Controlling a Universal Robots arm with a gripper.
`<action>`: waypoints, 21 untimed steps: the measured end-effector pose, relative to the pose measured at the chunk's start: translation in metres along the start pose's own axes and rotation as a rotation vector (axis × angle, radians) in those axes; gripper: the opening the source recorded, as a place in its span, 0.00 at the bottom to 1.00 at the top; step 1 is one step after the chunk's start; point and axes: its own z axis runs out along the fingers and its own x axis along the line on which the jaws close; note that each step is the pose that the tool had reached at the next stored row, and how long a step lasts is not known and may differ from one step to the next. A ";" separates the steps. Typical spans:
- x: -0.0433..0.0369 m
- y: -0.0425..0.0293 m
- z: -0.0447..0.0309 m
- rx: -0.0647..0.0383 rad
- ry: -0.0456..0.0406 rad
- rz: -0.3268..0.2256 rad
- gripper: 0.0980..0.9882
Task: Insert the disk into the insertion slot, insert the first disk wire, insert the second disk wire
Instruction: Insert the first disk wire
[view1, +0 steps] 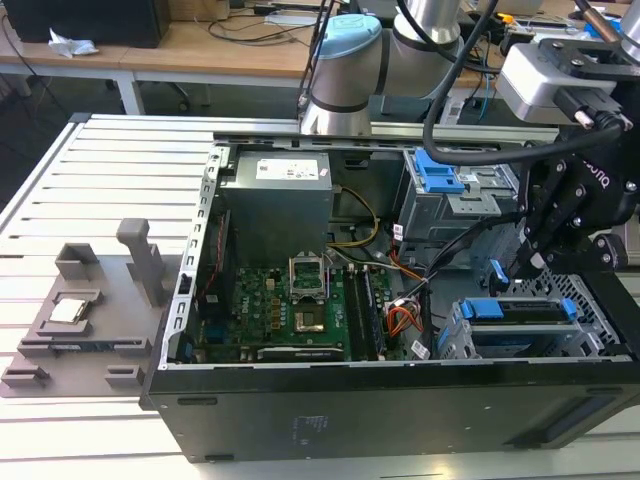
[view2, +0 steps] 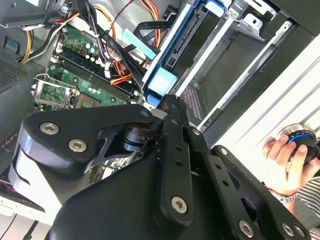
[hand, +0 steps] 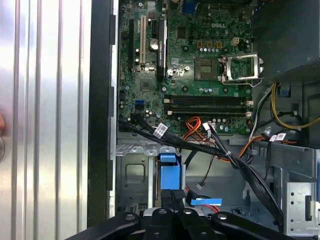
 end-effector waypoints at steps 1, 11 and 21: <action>-0.0002 -0.0015 0.0000 0.000 0.0000 0.000 0.01; -0.0167 -0.0266 -0.0001 -0.003 0.0004 -0.006 0.01; -0.0281 -0.0363 0.0033 -0.004 0.0024 -0.058 0.01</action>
